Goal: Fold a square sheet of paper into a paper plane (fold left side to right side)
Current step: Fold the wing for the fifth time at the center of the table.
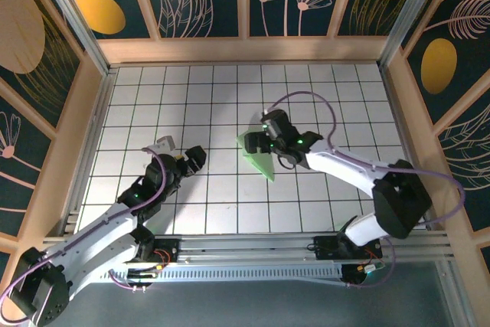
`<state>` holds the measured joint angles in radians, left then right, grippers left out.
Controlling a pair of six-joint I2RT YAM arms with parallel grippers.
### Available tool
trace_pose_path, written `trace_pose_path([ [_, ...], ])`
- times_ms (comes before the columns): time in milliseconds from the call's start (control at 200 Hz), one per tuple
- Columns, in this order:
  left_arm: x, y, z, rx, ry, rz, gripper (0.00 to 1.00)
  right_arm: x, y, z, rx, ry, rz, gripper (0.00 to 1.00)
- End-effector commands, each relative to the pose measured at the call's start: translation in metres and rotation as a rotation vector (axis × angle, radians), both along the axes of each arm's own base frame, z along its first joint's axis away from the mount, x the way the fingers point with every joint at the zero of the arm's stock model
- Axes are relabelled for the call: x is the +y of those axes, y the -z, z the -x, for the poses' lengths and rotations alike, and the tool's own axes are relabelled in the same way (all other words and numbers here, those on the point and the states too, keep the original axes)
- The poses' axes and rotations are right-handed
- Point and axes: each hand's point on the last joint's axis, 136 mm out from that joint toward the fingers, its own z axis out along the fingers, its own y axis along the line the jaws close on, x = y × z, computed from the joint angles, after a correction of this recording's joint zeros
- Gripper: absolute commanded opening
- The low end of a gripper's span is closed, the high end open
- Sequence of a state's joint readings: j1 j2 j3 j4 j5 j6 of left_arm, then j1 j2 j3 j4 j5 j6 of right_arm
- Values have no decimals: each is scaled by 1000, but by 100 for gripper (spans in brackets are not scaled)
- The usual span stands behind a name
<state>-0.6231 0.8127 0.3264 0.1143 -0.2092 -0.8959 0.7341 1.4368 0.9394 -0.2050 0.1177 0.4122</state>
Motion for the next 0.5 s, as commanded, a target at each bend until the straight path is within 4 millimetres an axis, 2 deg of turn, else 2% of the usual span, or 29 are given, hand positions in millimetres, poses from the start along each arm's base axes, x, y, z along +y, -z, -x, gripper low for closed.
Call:
trace_pose_path([
  [0,-18,-13,-5,-21,55,54,84,1,-21,-4,-1,1,-225,98],
  [135,-32,-9,-11,12,99,53,81,-24,-21,-8,16,50,-328,99],
  [170,-36,-7,-13,23,114,53,80,-25,-19,-4,25,48,-343,98],
  [195,-40,-7,-14,28,126,56,80,-37,-19,-10,23,80,-352,98],
  [265,-51,-4,-17,43,161,64,78,-49,-16,-11,28,106,-375,99],
  [495,-92,13,-36,123,278,79,74,-71,-2,-7,63,151,-448,98],
])
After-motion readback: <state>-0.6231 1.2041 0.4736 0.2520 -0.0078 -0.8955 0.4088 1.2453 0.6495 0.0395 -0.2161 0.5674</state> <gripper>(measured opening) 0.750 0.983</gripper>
